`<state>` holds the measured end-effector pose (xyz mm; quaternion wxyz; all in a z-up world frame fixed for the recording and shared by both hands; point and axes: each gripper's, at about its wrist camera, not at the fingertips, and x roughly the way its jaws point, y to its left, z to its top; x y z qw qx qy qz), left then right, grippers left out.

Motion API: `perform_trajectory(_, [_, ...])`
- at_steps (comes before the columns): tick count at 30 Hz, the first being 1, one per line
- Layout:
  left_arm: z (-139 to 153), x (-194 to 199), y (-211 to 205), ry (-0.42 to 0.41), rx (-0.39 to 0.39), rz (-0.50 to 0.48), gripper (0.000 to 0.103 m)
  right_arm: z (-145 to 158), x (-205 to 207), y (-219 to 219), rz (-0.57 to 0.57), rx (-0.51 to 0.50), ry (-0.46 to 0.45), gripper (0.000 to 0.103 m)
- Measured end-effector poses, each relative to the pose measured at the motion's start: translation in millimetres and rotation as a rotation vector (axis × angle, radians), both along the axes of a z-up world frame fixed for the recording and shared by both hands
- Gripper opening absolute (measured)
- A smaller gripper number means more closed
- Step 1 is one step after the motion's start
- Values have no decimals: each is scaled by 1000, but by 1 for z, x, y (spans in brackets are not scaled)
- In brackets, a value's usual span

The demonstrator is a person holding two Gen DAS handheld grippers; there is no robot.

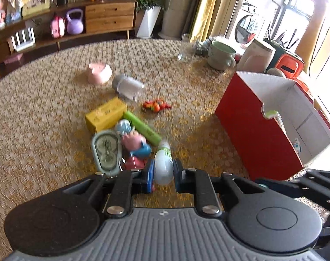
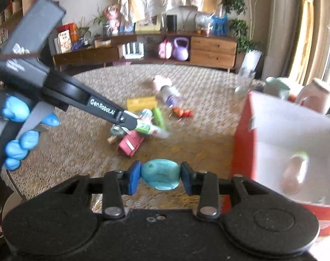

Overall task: Organize rigid objects
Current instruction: 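Carry marker with left gripper to box while right gripper drops teal egg inside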

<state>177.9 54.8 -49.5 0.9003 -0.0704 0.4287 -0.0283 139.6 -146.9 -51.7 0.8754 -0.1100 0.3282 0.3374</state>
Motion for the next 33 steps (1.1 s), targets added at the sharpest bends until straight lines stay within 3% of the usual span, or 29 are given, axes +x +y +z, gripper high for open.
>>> perform_trajectory(10, [17, 17, -12, -28, 91, -7, 18, 33, 19, -56, -105, 52, -58, 39])
perform_trajectory(17, [26, 25, -16, -29, 104, 4, 18, 39, 45, -102, -216, 65, -79, 39])
perform_trajectory(24, [44, 26, -22, -35, 66, -2, 18, 33, 70, -136, -302, 42, -78, 39])
perform_trajectory(33, [92, 24, -57, -109, 14, -96, 18, 8, 102, -164, -387, -42, -36, 39])
